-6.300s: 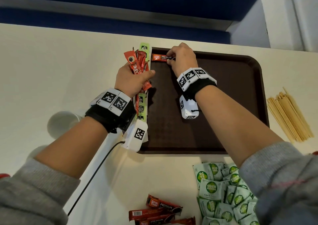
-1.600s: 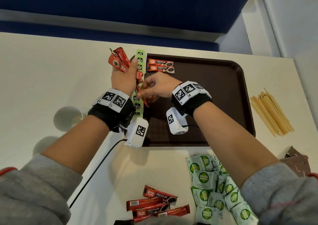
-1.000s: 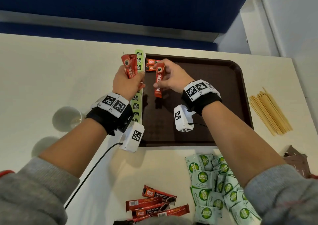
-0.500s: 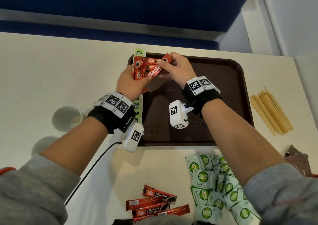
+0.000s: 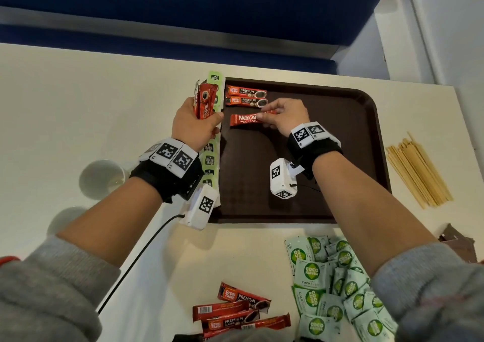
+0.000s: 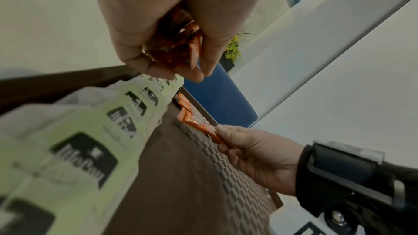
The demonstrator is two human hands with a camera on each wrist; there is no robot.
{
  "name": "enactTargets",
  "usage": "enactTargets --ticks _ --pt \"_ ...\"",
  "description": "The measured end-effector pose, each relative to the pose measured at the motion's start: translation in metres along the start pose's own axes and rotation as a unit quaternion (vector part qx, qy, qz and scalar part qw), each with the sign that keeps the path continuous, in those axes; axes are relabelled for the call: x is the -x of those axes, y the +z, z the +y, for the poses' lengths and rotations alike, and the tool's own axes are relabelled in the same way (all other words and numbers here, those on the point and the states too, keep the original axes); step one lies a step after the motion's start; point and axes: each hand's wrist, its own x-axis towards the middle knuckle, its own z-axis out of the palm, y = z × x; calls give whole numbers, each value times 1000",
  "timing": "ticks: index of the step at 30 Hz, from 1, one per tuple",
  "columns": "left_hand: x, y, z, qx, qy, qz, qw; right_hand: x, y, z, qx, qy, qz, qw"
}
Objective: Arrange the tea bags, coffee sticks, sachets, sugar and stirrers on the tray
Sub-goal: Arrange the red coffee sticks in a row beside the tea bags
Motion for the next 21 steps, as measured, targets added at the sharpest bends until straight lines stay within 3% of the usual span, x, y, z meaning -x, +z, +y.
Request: enactTargets --ticks 4,10,16,21 --pt "0 -2 1 3 -2 0 1000 -3 5 -3 10 21 17 1000" --pt "1 -1 2 -17 5 -4 1000 -5 4 -7 175 -28 57 983" --pt "3 1 3 -6 3 -14 1000 -5 11 -14 288 -82 18 954" --pt "2 0 3 -4 7 -10 1000 -10 18 -15 297 -91 6 950"
